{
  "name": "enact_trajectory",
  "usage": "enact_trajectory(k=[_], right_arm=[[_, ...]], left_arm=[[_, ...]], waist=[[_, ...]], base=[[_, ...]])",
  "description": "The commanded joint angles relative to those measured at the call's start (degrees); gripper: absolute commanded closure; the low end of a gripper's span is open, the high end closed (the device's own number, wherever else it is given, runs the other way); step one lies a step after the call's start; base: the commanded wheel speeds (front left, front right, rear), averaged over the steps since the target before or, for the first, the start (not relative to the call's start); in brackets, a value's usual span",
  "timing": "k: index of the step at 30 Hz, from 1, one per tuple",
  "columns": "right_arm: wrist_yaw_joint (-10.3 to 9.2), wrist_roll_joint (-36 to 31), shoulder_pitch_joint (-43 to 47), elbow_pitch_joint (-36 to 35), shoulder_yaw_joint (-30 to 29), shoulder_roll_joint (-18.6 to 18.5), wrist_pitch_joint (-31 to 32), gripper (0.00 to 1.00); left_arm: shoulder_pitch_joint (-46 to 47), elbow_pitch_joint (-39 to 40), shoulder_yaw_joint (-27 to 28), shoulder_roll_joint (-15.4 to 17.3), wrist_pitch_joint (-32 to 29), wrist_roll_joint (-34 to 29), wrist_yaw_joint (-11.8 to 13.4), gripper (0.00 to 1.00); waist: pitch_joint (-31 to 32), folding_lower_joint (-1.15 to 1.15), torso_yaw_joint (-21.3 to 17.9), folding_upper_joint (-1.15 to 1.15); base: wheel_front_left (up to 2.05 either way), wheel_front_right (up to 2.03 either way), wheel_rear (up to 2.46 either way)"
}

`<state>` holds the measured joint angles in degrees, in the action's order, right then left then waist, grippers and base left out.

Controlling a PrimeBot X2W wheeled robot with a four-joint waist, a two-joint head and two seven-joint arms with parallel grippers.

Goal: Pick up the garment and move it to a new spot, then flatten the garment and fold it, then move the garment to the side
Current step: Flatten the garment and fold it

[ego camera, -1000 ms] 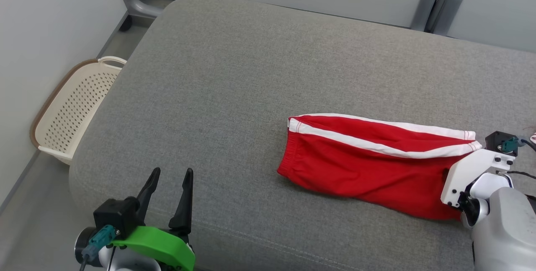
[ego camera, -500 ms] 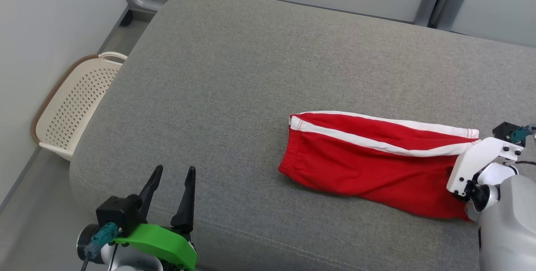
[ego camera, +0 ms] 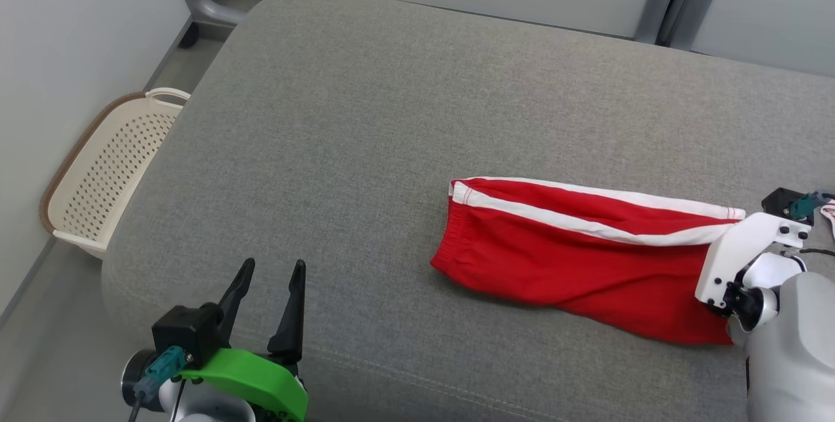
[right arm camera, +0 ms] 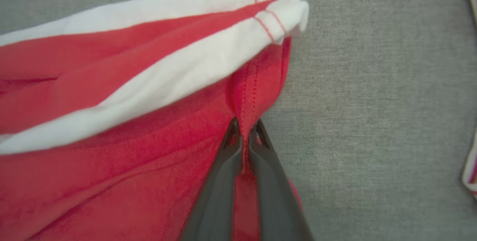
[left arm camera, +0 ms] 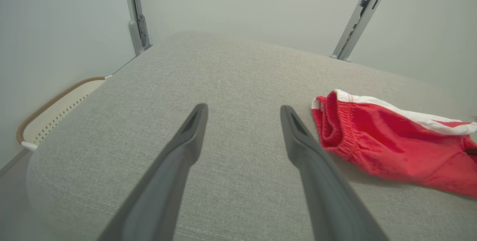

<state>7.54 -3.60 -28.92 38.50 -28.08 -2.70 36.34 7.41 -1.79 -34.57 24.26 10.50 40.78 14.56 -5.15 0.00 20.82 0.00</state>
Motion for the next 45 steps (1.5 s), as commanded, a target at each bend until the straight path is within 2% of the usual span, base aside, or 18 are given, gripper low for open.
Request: enact_trajectory(k=[1,14,25,30,35,42,45], right_arm=[[-0.11,-0.86,1.77,-1.39,-0.08,-0.85,1.35,1.0],[-0.1,-2.74,8.9,-16.14,2.02,-5.99,12.96,1.0],[-0.1,3.27,12.41,-26.16,12.41,-4.11,18.78,1.0],[-0.1,5.93,11.28,-26.04,17.42,-2.93,18.91,1.0],[-0.1,6.68,9.17,-23.93,19.69,-2.02,17.3,1.0],[-0.09,6.95,4.54,-16.81,22.18,-0.42,12.86,1.0],[-0.08,9.2,2.6,-13.13,24.47,-0.32,10.89,1.0]], left_arm=[[0.42,-0.11,-0.17,-0.12,0.04,0.44,0.02,0.0],[-1.54,0.18,-0.94,0.49,-0.27,0.67,0.43,0.0],[-2.16,0.22,-1.47,0.51,-0.6,1.04,0.57,0.0],[-2.05,0.24,-1.76,0.51,-0.8,1.07,0.47,0.0],[-1.7,0.3,-2.04,0.43,-0.88,0.99,0.25,0.0],[-0.85,0.24,-2.45,0.28,-0.93,0.84,0.0,0.0],[-0.48,0.06,-2.81,-0.04,-1.03,0.73,-0.19,0.0]], waist=[[0.69,0.0,-0.26,0.0],[3.75,0.0,-0.96,0.0],[6.28,0.0,-1.14,0.0],[6.84,0.0,-0.84,0.0],[6.94,0.0,-0.27,0.0],[6.8,0.0,1.27,0.0],[6.7,0.0,1.99,0.0]], base=[[0.0,0.0,0.0],[0.0,0.0,0.0],[0.0,0.0,0.0],[0.0,0.0,0.0],[0.0,0.0,0.0],[0.0,0.0,0.0],[0.0,0.0,0.0]])
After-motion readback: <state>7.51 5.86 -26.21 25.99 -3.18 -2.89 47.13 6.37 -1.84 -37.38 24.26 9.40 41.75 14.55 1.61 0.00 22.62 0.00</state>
